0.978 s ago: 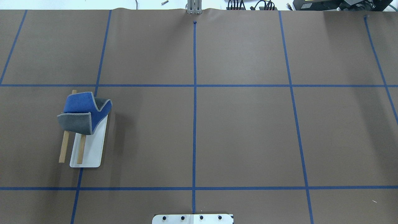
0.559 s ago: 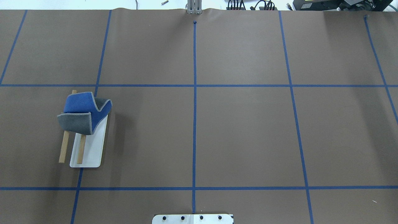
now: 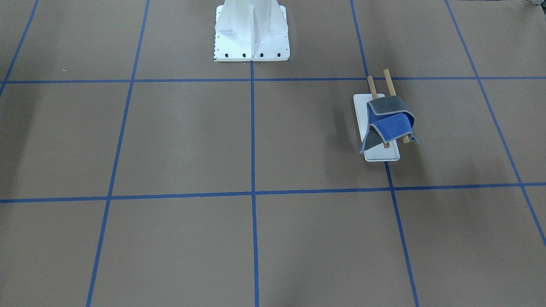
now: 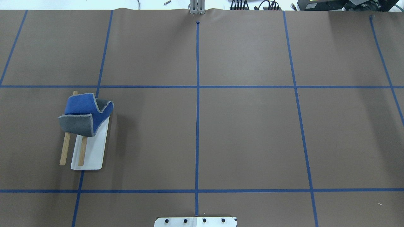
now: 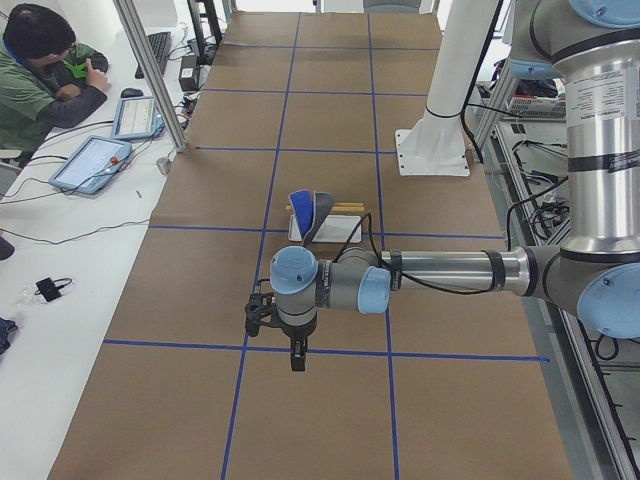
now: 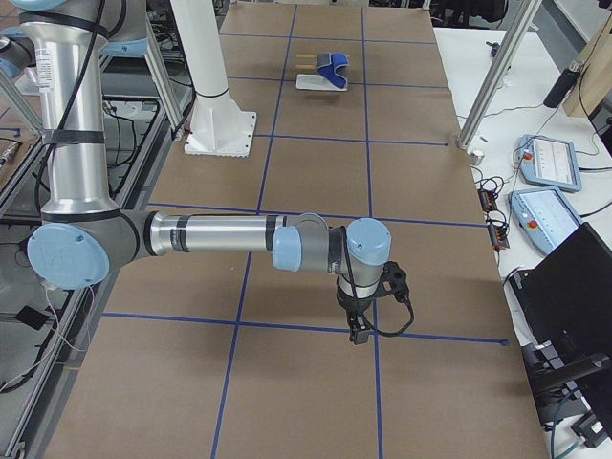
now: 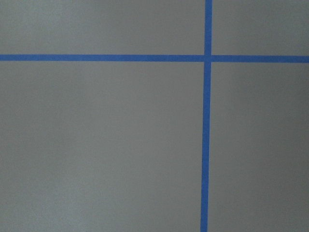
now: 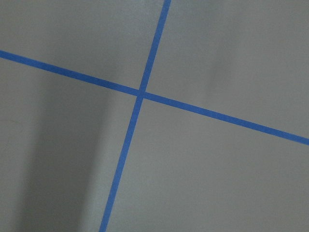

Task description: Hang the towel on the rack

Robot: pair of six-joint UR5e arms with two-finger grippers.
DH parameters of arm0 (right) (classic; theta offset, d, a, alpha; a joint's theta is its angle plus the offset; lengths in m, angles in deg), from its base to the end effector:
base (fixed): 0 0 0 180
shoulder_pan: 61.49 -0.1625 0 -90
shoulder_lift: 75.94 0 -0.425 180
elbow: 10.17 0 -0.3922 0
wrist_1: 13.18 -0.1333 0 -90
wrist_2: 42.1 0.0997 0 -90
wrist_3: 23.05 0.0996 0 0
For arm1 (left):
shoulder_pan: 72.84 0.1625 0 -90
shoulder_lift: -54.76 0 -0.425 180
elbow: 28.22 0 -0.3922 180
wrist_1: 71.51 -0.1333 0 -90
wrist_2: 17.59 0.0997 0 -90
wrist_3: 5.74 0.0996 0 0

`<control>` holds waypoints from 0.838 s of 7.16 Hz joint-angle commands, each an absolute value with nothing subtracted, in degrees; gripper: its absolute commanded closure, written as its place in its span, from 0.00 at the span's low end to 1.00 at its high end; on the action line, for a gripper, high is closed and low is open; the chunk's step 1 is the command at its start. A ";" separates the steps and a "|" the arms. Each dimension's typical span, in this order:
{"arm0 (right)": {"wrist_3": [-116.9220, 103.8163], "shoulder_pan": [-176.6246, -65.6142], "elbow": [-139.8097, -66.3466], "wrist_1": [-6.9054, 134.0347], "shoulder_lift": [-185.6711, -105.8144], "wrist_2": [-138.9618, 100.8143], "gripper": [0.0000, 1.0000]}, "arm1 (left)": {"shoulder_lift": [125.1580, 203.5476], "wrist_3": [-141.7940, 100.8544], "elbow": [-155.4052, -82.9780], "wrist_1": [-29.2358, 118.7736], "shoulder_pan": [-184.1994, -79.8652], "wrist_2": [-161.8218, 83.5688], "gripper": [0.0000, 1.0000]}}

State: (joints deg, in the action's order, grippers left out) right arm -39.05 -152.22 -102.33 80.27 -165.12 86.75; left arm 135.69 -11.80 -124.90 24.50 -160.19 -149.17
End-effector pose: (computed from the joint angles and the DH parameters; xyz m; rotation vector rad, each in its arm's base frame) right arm 0.0771 -0.4959 0.6454 0.0911 -0.6739 -0.2534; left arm -0.0473 -0.4317 0.6666 0.0051 0.7280 -0.0339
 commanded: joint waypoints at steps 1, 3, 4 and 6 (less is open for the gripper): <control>-38.96 -151.93 -102.28 80.33 -165.14 86.66 0.00 | 134.92 -11.89 -124.90 24.47 -160.20 -149.08 0.01; -38.96 -151.93 -102.28 80.33 -165.58 86.75 0.00 | 134.83 -11.89 -124.73 24.47 -160.20 -149.16 0.01; -39.05 -151.93 -102.28 80.25 -165.67 86.75 0.00 | 134.13 -11.89 -124.99 24.47 -160.20 -149.17 0.01; -39.05 -151.93 -102.28 80.25 -165.67 86.66 0.00 | 134.12 -11.89 -125.16 24.55 -160.29 -149.17 0.01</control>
State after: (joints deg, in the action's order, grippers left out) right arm -39.04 -151.93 -102.28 80.26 -165.64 86.69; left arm 134.21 -11.89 -125.04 24.52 -160.26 -149.16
